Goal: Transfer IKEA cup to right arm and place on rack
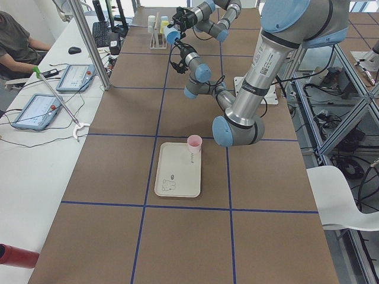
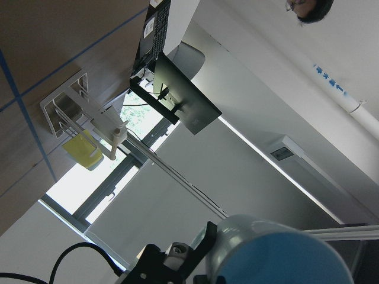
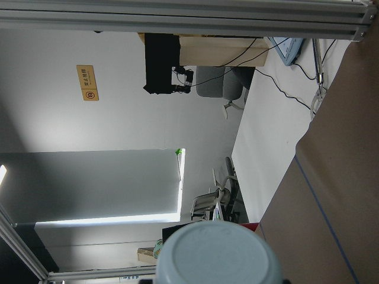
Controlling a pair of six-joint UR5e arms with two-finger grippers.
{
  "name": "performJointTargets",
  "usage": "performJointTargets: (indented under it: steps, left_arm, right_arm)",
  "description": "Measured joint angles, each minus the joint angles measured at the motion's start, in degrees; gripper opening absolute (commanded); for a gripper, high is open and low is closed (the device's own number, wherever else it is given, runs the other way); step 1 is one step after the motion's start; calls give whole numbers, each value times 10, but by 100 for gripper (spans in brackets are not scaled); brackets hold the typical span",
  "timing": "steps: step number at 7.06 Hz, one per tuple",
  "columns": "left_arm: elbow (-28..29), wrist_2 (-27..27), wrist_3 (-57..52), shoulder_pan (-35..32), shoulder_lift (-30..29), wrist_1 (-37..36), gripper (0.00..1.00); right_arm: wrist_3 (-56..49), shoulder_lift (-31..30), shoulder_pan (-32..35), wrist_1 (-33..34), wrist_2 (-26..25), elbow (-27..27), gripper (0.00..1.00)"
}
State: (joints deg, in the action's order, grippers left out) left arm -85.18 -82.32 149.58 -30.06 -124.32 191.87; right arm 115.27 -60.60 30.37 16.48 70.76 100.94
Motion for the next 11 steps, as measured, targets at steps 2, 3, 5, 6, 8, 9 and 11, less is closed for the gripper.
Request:
performJointTargets:
  steps: [2, 3, 5, 6, 8, 9, 11]
  left_arm:
    - [-1, 1, -1, -1, 2, 0, 100]
    - [-1, 0, -2, -1, 3, 0, 100]
    - [-4, -2, -30, -4, 4, -1, 100]
    - [-8, -4, -81, -7, 7, -5, 100]
    - [-21, -29, -167, -34, 17, -45, 100]
    - [-40, -69, -208, -61, 19, -110, 100]
    - [-91, -130, -312, -99, 29, -258, 100]
  right_arm:
    - [-1, 0, 6, 0, 0, 1, 0]
    - [-3, -2, 13, 1, -1, 1, 0]
    - [-38, -13, 39, 12, -2, 1, 0]
    - [-77, -20, 54, 35, -5, 1, 0]
    - [-164, -37, 71, 108, -36, 5, 0]
    - [-203, -45, 76, 148, -54, 5, 0]
    - [-265, -53, 96, 234, -89, 6, 0]
